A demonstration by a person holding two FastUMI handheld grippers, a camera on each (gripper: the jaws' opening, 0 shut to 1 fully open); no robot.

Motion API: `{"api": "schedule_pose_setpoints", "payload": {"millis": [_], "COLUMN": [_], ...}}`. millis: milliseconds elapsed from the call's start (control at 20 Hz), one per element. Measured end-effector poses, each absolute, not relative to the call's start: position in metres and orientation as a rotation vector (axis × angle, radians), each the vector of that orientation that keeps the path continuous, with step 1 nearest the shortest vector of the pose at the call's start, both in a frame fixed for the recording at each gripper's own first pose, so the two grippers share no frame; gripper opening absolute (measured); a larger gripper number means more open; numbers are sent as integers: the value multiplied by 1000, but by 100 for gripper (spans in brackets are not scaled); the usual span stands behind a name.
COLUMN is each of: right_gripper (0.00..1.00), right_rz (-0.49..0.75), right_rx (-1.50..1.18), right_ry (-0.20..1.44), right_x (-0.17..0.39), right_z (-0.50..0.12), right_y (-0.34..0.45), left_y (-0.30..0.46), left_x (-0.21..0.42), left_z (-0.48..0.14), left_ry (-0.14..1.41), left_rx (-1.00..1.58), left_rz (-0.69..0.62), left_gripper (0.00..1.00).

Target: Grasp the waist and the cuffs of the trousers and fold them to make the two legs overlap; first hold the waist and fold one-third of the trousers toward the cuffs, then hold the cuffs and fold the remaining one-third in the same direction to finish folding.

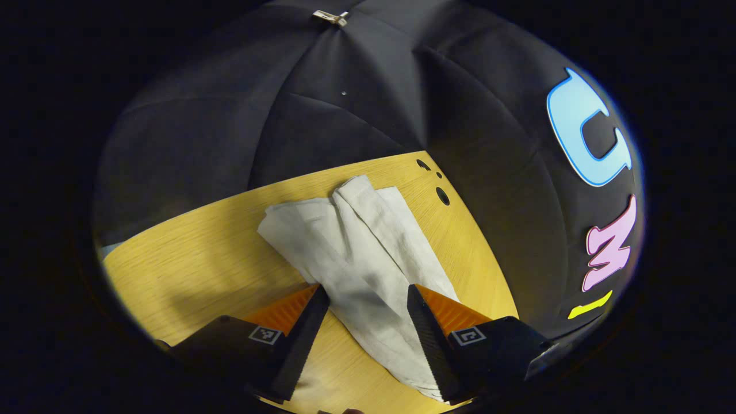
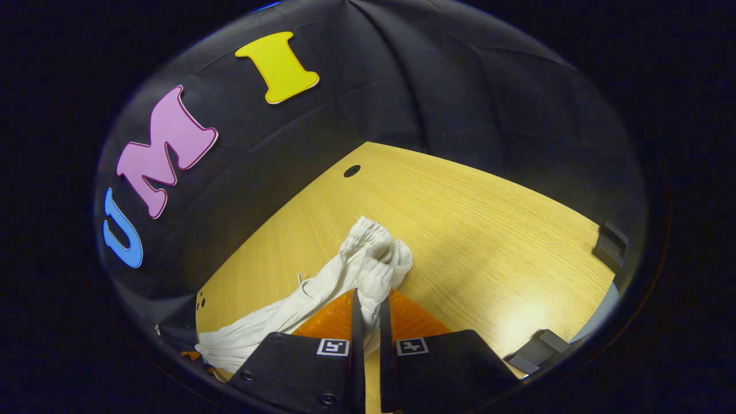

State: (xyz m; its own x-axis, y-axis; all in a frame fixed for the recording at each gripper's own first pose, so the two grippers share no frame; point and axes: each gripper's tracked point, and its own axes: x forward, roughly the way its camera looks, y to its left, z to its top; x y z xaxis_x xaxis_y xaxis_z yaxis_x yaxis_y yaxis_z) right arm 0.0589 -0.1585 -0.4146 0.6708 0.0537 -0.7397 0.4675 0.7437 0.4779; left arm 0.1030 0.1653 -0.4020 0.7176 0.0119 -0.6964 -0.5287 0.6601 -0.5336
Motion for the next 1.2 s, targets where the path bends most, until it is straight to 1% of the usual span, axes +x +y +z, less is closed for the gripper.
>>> {"api": "schedule_pose_setpoints", "payload": {"millis": [100, 150, 300, 350, 400, 500, 700, 850, 1050, 1100, 1150, 1200], "right_gripper": [14, 14, 14, 14, 14, 14, 14, 14, 14, 14, 14, 14], "right_rz": [-253, -252, -260, -259, -254, -238, -169, -61, 110, 151, 194, 241], "right_rx": [699, 697, 694, 694, 691, 654, 582, 533, 476, 472, 467, 458], "right_ry": [810, 805, 784, 769, 747, 707, 632, 574, 517, 508, 502, 500], "right_x": [57, 56, 49, 49, 48, 54, 62, 78, 101, 97, 99, 99], "right_z": [-411, -408, -398, -391, -381, -364, -320, -279, -228, -211, -203, -198], "right_y": [-155, -154, -153, -152, -151, -149, -132, -97, -26, -1, 24, 50], "left_y": [167, 170, 165, 163, 162, 156, 145, 142, 129, 125, 122, 121], "left_x": [120, 124, 128, 127, 123, 112, 80, 55, 27, 23, 19, 16], "left_z": [-409, -415, -421, -423, -422, -420, -417, -417, -416, -417, -418, -417], "left_ry": [726, 739, 768, 769, 773, 774, 768, 740, 745, 747, 748, 750], "left_rx": [-781, -766, -772, -785, -793, -794, -802, -841, -853, -855, -857, -861], "left_rz": [336, 341, 321, 319, 320, 309, 295, 330, 338, 337, 336, 336], "left_gripper": [89, 82, 17, 17, 10, 8, 8, 8, 8, 5, 8, 8]}}
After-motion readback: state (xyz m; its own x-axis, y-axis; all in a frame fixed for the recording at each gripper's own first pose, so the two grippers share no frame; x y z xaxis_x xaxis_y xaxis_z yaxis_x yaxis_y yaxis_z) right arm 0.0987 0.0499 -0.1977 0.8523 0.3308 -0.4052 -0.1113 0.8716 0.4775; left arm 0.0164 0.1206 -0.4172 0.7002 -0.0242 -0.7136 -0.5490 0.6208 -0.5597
